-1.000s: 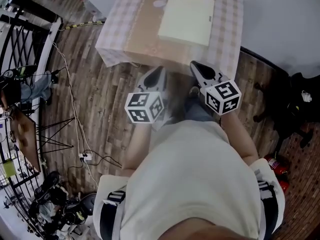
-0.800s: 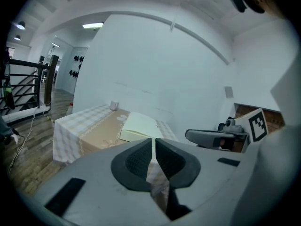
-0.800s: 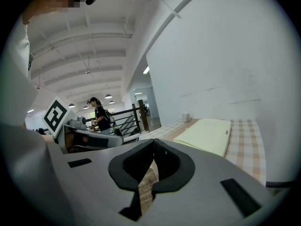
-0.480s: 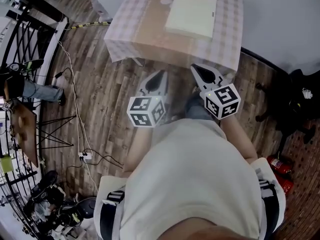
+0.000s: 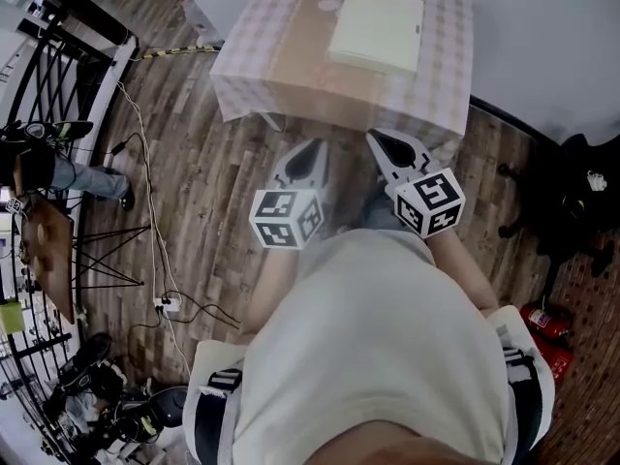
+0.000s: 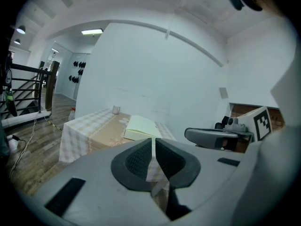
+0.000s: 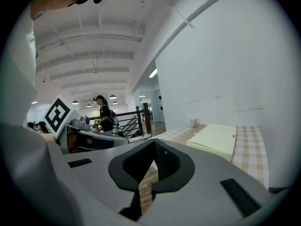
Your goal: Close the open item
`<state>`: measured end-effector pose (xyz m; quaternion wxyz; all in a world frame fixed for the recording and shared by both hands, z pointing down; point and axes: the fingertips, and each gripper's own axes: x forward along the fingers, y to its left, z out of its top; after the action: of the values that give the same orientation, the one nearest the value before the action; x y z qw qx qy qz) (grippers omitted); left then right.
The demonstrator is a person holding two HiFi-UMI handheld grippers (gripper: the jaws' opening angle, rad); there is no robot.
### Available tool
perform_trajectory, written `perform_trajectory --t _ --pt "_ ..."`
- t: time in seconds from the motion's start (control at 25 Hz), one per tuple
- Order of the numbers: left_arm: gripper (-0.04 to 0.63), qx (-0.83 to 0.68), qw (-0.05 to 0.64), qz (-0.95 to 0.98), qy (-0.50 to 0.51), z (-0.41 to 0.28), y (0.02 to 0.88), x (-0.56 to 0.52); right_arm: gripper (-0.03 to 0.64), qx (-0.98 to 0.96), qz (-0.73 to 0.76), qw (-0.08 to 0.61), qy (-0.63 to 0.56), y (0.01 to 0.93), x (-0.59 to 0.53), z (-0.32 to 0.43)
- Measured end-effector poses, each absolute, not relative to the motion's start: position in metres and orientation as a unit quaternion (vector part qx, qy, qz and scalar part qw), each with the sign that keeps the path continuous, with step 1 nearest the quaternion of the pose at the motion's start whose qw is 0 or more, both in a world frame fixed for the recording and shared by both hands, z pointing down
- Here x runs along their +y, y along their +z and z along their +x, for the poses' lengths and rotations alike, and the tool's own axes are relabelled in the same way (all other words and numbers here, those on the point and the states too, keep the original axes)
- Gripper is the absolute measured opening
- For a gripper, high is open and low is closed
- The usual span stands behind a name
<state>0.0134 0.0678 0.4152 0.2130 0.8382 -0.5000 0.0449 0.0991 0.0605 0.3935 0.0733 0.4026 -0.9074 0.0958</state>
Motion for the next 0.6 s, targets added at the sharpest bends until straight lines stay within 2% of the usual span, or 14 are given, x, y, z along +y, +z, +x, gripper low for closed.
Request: perform_trajectory --t 0.6 --pt "0.025 -0.5 0.218 0.837 0.041 0.0094 0.417 0.066 -0.002 -0.906 0.41 0.068 0.084 0.3879 0.0598 0.0983"
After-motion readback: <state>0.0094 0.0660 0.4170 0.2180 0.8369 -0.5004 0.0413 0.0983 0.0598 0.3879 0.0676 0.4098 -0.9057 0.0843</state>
